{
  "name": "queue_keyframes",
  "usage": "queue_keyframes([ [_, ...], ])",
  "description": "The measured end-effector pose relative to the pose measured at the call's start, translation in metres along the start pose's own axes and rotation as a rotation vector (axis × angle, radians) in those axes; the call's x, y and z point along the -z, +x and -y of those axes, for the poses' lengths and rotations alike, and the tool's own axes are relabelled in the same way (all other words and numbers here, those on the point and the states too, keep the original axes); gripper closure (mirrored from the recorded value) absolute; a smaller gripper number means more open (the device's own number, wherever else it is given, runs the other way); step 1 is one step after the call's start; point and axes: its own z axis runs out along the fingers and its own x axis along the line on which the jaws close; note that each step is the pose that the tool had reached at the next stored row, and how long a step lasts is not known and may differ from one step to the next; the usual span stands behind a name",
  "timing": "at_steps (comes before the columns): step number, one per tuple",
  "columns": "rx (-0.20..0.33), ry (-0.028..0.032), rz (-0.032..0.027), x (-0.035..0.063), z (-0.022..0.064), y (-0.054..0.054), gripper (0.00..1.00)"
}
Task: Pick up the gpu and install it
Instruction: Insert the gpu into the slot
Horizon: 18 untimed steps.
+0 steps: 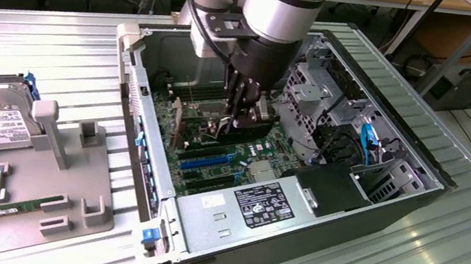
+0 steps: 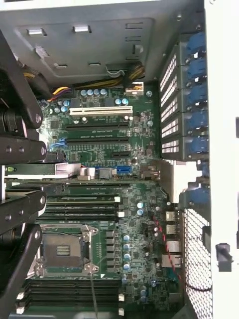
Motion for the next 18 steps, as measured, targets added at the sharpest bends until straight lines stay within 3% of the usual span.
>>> queue_keyframes([
  [3,0.001,0.0025,0.0101,-0.0017,-0.0053,0.001,0.74],
  [6,0.002,0.0046,0.0244,-0.0034,-0.0098,0.003,0.74],
  [9,0.004,0.0075,0.0427,-0.0066,-0.0104,0.011,0.74],
  [13,0.008,0.0093,0.0520,-0.0138,-0.0109,0.015,0.74],
  [18,0.008,0.0116,0.0522,-0.0204,-0.0151,0.015,0.74],
])
